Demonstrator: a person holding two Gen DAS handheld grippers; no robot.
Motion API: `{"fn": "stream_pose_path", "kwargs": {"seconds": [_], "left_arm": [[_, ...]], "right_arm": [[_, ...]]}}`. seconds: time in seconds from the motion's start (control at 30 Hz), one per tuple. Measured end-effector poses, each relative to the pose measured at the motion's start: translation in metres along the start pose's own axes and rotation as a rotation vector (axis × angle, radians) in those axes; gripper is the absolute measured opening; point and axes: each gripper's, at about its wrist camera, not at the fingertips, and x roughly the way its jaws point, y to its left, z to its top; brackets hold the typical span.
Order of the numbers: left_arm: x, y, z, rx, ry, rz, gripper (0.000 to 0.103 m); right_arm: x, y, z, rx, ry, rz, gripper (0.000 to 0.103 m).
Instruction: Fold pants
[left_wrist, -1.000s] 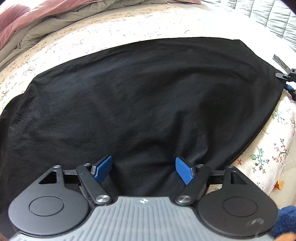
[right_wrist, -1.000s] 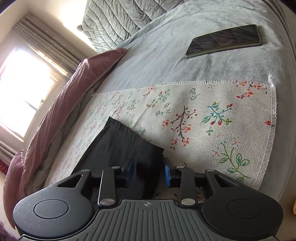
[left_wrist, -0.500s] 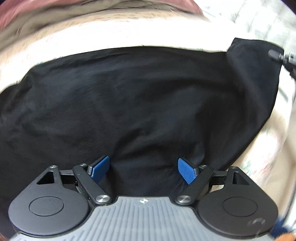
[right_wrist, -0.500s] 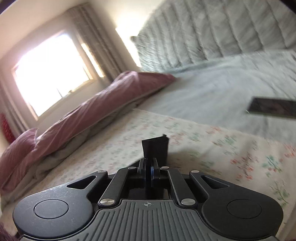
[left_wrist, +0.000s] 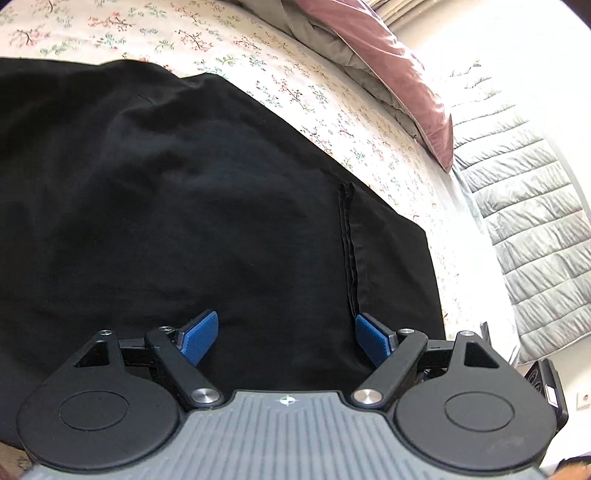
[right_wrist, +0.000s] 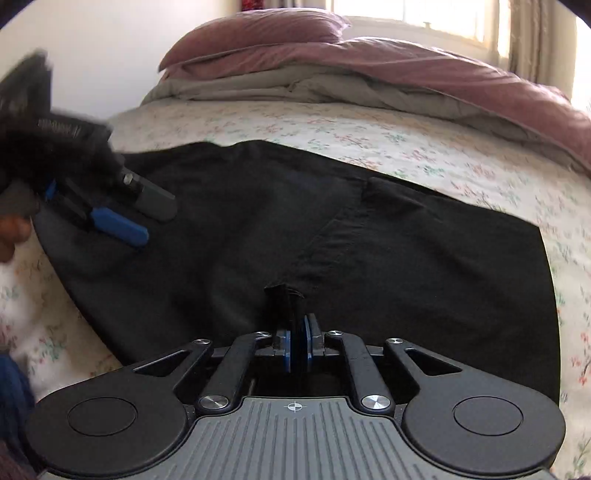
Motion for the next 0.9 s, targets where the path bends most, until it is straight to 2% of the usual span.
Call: {"fn": "stream_pose_path", "kwargs": {"seconds": [0.07, 0.17, 0.2, 0.43, 0.6, 0.8, 0.87, 0.9], "left_arm": [[0.003, -0.003, 0.0, 0.017, 0.003, -0.01, 0.094], [0.013, -0.012, 0.004, 0.038, 0.021, -0.024, 0.094], [0.014, -0.015, 0.004, 0.043, 0.026, -0.027, 0.094], [0.016, -0.022, -0.001, 0.043, 0.029, -0.066, 0.094], [0.018, -0.021, 0.0, 0.024, 0.037, -0.077, 0.094], [0.027, -0.03, 0.0, 0.01, 0.044, -0.1, 0.094], [0.028, -0.031, -0.002, 0.012, 0.052, -0.101, 0.094], [0.028, -0.031, -0.002, 0.009, 0.053, -0.103, 0.094]], "right_arm": [[-0.005, -0.003, 0.0, 0.022, -0.005, -0.021, 0.019], [-0.017, -0.005, -0.005, -0.003, -0.037, -0.087, 0.046], [-0.021, -0.006, -0.008, -0.006, -0.044, -0.094, 0.051], [-0.024, -0.018, -0.021, 0.024, -0.05, -0.116, 0.051], [-0.023, -0.014, -0.022, -0.011, -0.058, -0.121, 0.056], [-0.023, -0.007, -0.019, -0.03, -0.046, -0.039, 0.056], [-0.017, 0.0, -0.017, -0.063, -0.037, -0.036, 0.053], [-0.014, 0.003, -0.016, -0.07, -0.033, -0.033, 0.047]]}}
